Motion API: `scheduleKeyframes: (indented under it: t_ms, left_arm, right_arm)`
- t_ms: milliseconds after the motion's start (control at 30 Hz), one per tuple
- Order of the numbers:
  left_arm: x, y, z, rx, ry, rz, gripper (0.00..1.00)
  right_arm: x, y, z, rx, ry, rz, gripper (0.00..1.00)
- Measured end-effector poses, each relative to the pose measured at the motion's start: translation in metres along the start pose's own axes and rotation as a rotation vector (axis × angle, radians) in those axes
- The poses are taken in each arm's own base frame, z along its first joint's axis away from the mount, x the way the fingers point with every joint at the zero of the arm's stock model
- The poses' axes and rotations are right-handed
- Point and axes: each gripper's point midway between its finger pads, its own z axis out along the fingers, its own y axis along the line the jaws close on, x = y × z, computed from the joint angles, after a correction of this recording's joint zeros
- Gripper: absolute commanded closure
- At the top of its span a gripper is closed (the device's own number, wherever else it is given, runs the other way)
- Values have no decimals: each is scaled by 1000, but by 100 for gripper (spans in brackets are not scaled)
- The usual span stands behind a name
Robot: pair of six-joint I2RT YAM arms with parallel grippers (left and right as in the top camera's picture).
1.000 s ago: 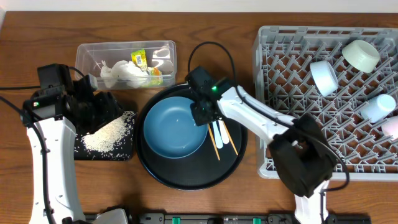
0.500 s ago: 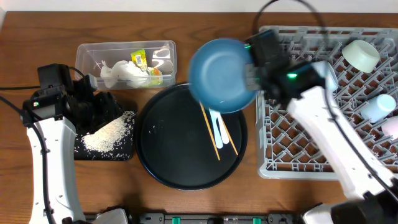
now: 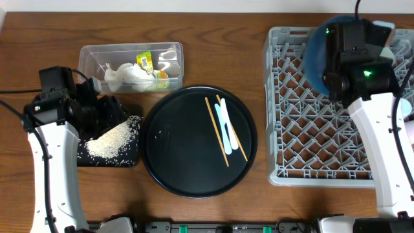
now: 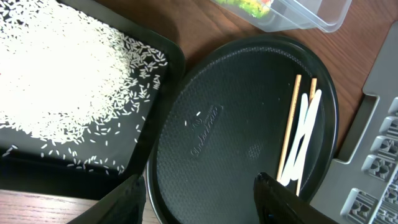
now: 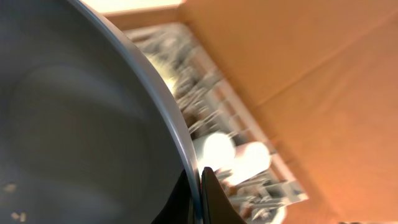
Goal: Sort waste into correct bins and load items into the dishwasher rack
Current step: 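Lift the blue bowl and carry it to the rack's far side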
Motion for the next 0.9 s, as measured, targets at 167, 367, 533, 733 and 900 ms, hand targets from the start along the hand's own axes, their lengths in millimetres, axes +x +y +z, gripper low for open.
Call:
scheduleKeyframes:
  t_ms: [167,367,533,733,900]
  left_arm:
    - [0,0,0,0,0,0,43]
    - [0,0,0,0,0,0,42]
    - [0,0,0,0,0,0,43]
    - [0,0,0,0,0,0,43]
    - [0,0,0,0,0,0,43]
  right_arm:
    - [-14,-15,5,155,-65,-5,99]
    - [-13,-9,18,290,-75,-95,99]
    - [-4,11,36,360,-60,-183,99]
    - [2,26,42,387,-64,-229,99]
    - [1,38,34,373,-85,-247,99]
